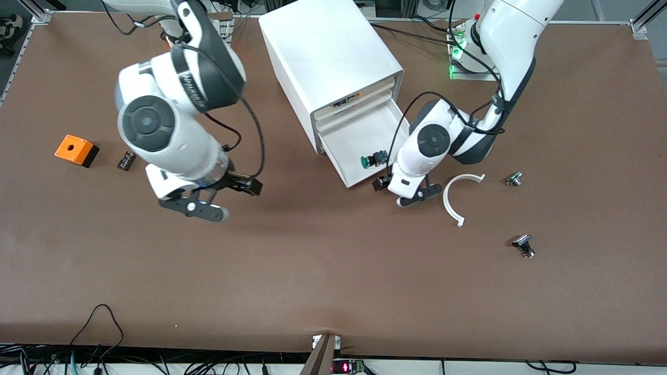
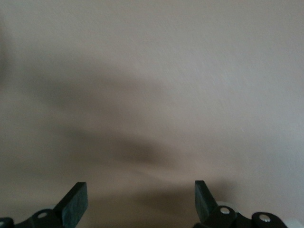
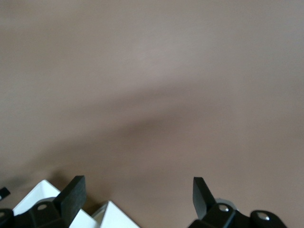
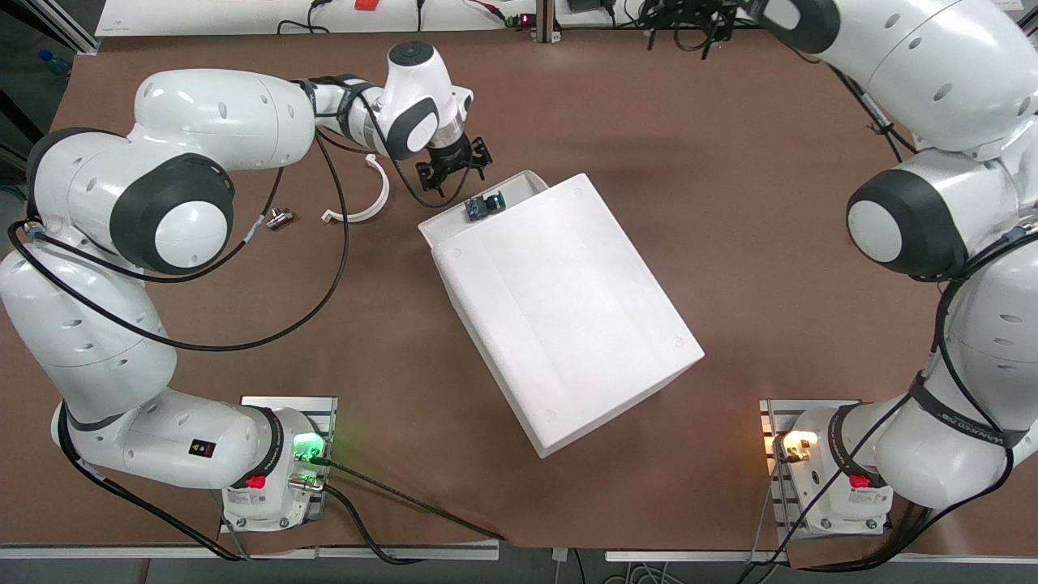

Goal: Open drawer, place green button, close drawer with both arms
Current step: 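Raise the right gripper out of the drawer while the left gripper reaches the drawer, then push the drawer shut with the left gripper while the right gripper returns to rest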

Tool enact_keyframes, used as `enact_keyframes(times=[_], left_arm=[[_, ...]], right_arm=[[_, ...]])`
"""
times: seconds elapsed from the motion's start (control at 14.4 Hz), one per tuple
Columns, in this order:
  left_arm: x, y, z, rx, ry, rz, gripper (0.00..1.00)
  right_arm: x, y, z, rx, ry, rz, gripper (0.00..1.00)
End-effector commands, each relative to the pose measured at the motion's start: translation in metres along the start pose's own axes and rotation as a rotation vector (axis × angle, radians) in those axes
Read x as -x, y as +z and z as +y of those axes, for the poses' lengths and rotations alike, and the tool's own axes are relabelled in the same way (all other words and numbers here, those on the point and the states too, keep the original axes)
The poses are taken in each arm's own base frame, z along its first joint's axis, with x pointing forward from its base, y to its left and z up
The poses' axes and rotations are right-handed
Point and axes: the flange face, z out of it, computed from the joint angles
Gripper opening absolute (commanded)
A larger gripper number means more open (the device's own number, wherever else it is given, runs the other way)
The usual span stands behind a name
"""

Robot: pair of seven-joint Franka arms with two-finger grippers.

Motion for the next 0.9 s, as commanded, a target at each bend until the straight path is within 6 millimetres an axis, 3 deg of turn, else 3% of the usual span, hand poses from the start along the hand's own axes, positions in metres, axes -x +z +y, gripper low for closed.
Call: enact_keyframes(times=[0.0, 0.28, 0.42, 0.56, 0.83], left_arm=[[0.025, -0.004, 0.002, -0.021, 0.017, -0.002, 0.99], [0.066, 0.013, 0.012, -0.069, 0.075, -0.074, 0.99], [0.076, 0.014, 0.014, -0.086, 0.088, -0.096, 0.99], [0.091, 0.013, 0.02, -0.09, 0.094, -0.133, 0.99], [0.115, 0.015, 0.029, -0.081, 0.086, -0.184, 0.99]], right_arm=[[-0.023, -0.024, 0.065, -0.019, 0.002, -0.022, 1.0], [-0.048, -0.038, 0.156, -0.032, -0.074, -0.036, 1.0], [-0.053, -0.04, 0.189, -0.041, -0.101, -0.046, 1.0], [-0.052, -0.042, 0.213, -0.042, -0.119, -0.067, 1.0], [-0.026, -0.052, 0.228, 0.001, -0.142, -0.007, 1.0]])
